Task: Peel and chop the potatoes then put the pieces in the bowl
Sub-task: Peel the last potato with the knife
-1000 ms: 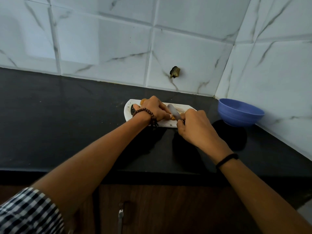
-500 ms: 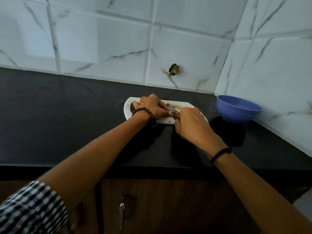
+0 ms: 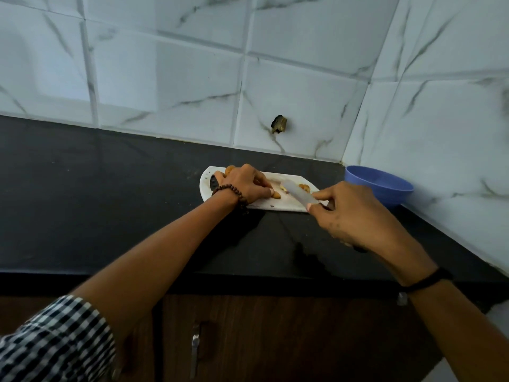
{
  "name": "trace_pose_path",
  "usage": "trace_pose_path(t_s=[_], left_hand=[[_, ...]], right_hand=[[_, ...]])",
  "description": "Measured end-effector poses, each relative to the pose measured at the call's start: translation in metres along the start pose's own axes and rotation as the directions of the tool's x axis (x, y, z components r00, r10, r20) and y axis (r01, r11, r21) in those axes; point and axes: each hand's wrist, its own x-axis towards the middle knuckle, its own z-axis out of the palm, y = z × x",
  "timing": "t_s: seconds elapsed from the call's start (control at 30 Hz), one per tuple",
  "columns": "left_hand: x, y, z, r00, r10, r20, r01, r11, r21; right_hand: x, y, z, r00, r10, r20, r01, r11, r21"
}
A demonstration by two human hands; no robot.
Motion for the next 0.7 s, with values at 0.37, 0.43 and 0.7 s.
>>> trace_pose_path(t_s=[0.37, 0.43, 0.7], left_hand=[[-0.001, 0.006, -0.006, 0.988, 0.144, 0.057, -0.152, 0.977, 0.152], [-0.001, 0.006, -0.007, 0.986, 0.144, 0.078, -0.155, 0.977, 0.145], [0.003, 0.006, -0.011, 0.987, 0.095, 0.132, -0.105, 0.992, 0.07]], right_hand=[[0.066, -0.008, 0.042, 0.985, 0.082, -0.152, -0.039, 0.962, 0.27], [0.075, -0.011, 0.048, 0.983, 0.089, -0.16, -0.037, 0.952, 0.303], [0.097, -0.006, 0.055, 0.976, 0.067, -0.206, -0.009, 0.963, 0.271]])
